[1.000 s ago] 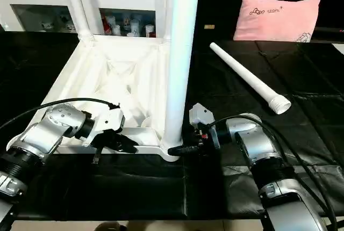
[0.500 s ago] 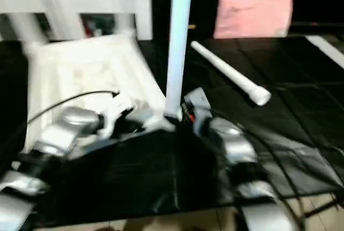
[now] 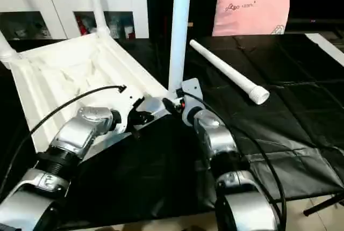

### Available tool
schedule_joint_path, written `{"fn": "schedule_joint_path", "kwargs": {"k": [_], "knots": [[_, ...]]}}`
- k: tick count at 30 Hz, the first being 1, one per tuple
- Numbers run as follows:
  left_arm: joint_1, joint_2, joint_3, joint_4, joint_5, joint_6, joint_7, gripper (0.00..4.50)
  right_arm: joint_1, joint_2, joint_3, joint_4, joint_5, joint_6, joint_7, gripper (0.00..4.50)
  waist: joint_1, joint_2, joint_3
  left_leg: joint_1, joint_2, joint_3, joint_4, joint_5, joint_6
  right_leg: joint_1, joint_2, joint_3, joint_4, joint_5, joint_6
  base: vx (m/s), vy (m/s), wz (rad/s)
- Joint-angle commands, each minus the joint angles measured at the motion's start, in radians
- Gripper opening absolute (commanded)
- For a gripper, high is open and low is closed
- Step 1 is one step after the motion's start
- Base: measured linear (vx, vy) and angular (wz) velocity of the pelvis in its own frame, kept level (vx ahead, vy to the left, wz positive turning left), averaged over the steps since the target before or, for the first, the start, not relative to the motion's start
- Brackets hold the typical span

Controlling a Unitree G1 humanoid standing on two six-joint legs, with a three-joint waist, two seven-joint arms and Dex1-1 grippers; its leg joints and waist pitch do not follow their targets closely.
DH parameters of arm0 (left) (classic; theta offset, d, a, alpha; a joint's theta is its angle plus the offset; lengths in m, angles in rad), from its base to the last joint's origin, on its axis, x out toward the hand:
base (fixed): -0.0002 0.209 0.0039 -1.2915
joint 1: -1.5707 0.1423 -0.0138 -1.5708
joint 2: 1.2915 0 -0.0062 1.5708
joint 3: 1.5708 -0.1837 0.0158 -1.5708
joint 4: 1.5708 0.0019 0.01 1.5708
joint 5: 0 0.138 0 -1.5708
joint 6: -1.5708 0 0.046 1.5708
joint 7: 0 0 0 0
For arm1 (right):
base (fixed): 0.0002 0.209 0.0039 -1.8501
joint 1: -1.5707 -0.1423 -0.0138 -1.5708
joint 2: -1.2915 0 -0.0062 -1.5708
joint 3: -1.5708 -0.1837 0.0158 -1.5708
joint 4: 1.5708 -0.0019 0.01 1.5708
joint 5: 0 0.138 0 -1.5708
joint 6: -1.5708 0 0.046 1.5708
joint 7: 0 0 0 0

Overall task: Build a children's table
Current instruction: Rotate leg to tighten

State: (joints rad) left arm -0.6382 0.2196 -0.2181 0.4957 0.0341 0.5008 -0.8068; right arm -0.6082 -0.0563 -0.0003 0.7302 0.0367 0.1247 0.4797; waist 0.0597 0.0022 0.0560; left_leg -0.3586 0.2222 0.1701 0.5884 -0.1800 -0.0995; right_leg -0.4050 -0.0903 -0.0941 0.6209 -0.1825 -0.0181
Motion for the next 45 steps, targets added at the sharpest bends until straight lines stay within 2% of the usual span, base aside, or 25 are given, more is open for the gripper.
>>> {"fn": "schedule_joint_path", "kwargs": {"k": [1,7,8,10,13,14,17,20,24,27,28,32,33,35,36,40,42,45], "knots": [[-0.012,0.02,-0.018,-0.045,-0.008,-0.069,-0.053,0.0,0.032,-0.001,0.065,-0.021,0.016,-0.008,0.11,4.19,0.009,0.005,-0.072,-0.002,0.001,0.004,-0.065,-0.166,0.043,0.061,-0.047,0.048,-0.075,-0.144,-0.213,0.0,0.0,0.0],[0.013,0.102,-0.054,-0.069,-0.018,-0.113,-0.194,0.0,0.065,-0.095,0.066,-0.09,0.049,-0.033,0.272,4.46,0.011,0.008,-0.073,0.0,0.005,0.004,-0.066,-0.182,0.051,0.063,-0.047,0.049,-0.071,-0.114,-0.231,0.0,0.0,0.0],[0.024,0.149,-0.078,-0.077,-0.024,-0.156,-0.276,0.0,0.077,-0.158,0.085,-0.122,0.055,-0.058,0.395,4.46,0.015,0.013,-0.073,0.003,0.004,0.003,-0.065,-0.182,0.049,0.063,-0.046,0.047,-0.071,-0.108,-0.237,0.0,0.0,0.0],[0.032,0.184,-0.096,-0.084,-0.031,-0.188,-0.35,0.0,0.077,-0.207,0.099,-0.136,0.06,-0.075,0.489,4.46,0.021,0.01,-0.074,0.003,0.007,0.005,-0.064,-0.181,0.056,0.063,-0.047,0.049,-0.068,-0.091,-0.241,0.0,0.0,0.0],[0.037,0.202,-0.106,-0.089,-0.039,-0.207,-0.394,0.0,0.073,-0.234,0.106,-0.14,0.063,-0.079,0.538,4.46,0.036,0.011,-0.073,0.006,0.008,0.008,-0.063,-0.171,0.058,0.06,-0.046,0.05,-0.065,-0.075,-0.255,0.0,0.0,0.0],[0.041,0.219,-0.117,-0.098,-0.045,-0.224,-0.433,0.0,0.068,-0.256,0.113,-0.139,0.066,-0.079,0.581,4.46,0.04,0.008,-0.073,0.005,0.009,0.008,-0.064,-0.174,0.056,0.061,-0.047,0.049,-0.064,-0.081,-0.255,0.0,0.0,0.0],[0.051,0.261,-0.144,-0.126,-0.056,-0.248,-0.528,0.0,0.052,-0.303,0.136,-0.141,0.077,-0.069,0.688,4.46,0.052,0.008,-0.074,0.009,0.012,0.008,-0.063,-0.18,0.05,0.058,-0.048,0.048,-0.063,-0.096,-0.258,0.0,0.0,0.0],[0.052,0.283,-0.16,-0.13,-0.051,-0.266,-0.566,0.0,0.043,-0.318,0.148,-0.137,0.076,-0.073,0.723,4.46,0.058,0.007,-0.073,0.008,0.012,0.01,-0.062,-0.177,0.055,0.056,-0.046,0.049,-0.061,-0.085,-0.262,0.0,0.0,0.0],[0.05,0.312,-0.185,-0.122,-0.036,-0.307,-0.616,0.0,0.033,-0.327,0.172,-0.129,0.069,-0.113,0.784,4.46,0.061,0.005,-0.074,0.006,0.012,0.008,-0.063,-0.185,0.044,0.057,-0.051,0.049,-0.064,-0.13,-0.244,0.0,0.0,0.0],[0.049,0.321,-0.194,-0.12,-0.034,-0.322,-0.636,0.0,0.028,-0.325,0.179,-0.124,0.076,-0.121,0.822,4.46,0.062,0.006,-0.074,0.005,0.012,0.008,-0.063,-0.178,0.044,0.057,-0.05,0.049,-0.062,-0.12,-0.246,0.0,0.0,0.0],[0.05,0.323,-0.196,-0.121,-0.034,-0.325,-0.641,0.0,0.027,-0.324,0.181,-0.122,0.079,-0.123,0.83,4.17,0.062,0.005,-0.074,0.004,0.012,0.008,-0.063,-0.172,0.045,0.058,-0.049,0.049,-0.061,-0.115,-0.247,0.0,0.0,0.0],[0.045,0.326,-0.204,-0.117,-0.029,-0.338,-0.649,0.0,0.025,-0.316,0.182,-0.117,0.098,-0.123,0.863,3.91,0.064,0.006,-0.076,0.003,0.012,0.008,-0.062,-0.165,0.046,0.059,-0.049,0.049,-0.059,-0.099,-0.25,0.0,0.0,0.0],[0.045,0.326,-0.204,-0.117,-0.029,-0.338,-0.649,0.0,0.025,-0.316,0.182,-0.117,0.098,-0.123,0.863,3.67,0.065,0.005,-0.076,0.003,0.011,0.008,-0.061,-0.161,0.047,0.059,-0.049,0.049,-0.059,-0.1,-0.25,0.0,0.0,0.0],[0.045,0.325,-0.207,-0.118,-0.029,-0.34,-0.652,0.0,0.027,-0.315,0.183,-0.118,0.104,-0.122,0.872,3.67,0.066,0.005,-0.076,0.003,0.012,0.008,-0.061,-0.16,0.047,0.059,-0.049,0.048,-0.058,-0.1,-0.25,0.0,0.0,0.0],[0.044,0.326,-0.21,-0.118,-0.029,-0.342,-0.654,0.0,0.028,-0.314,0.185,-0.119,0.108,-0.124,0.879,3.47,0.066,0.007,-0.076,0.002,0.012,0.008,-0.061,-0.161,0.047,0.059,-0.049,0.048,-0.058,-0.102,-0.25,0.0,0.0,0.0],[0.04,0.327,-0.218,-0.112,-0.027,-0.354,-0.663,0.0,0.028,-0.311,0.186,-0.111,0.11,-0.144,0.891,3.21,0.071,0.008,-0.077,0.004,0.013,0.008,-0.061,-0.164,0.045,0.058,-0.049,0.048,-0.059,-0.099,-0.25,0.0,0.0,0.0],[0.036,0.328,-0.221,-0.105,-0.025,-0.362,-0.668,0.0,0.026,-0.309,0.184,-0.102,0.109,-0.161,0.896,2.92,0.072,0.008,-0.077,0.004,0.012,0.008,-0.06,-0.165,0.043,0.058,-0.048,0.048,-0.058,-0.092,-0.253,0.0,0.0,0.0],[0.034,0.328,-0.224,-0.1,-0.023,-0.367,-0.671,0.0,0.024,-0.308,0.182,-0.095,0.108,-0.172,0.899,2.85,0.072,0.008,-0.077,0.004,0.012,0.008,-0.061,-0.169,0.042,0.058,-0.049,0.048,-0.059,-0.1,-0.253,0.0,0.0,0.0]]}}
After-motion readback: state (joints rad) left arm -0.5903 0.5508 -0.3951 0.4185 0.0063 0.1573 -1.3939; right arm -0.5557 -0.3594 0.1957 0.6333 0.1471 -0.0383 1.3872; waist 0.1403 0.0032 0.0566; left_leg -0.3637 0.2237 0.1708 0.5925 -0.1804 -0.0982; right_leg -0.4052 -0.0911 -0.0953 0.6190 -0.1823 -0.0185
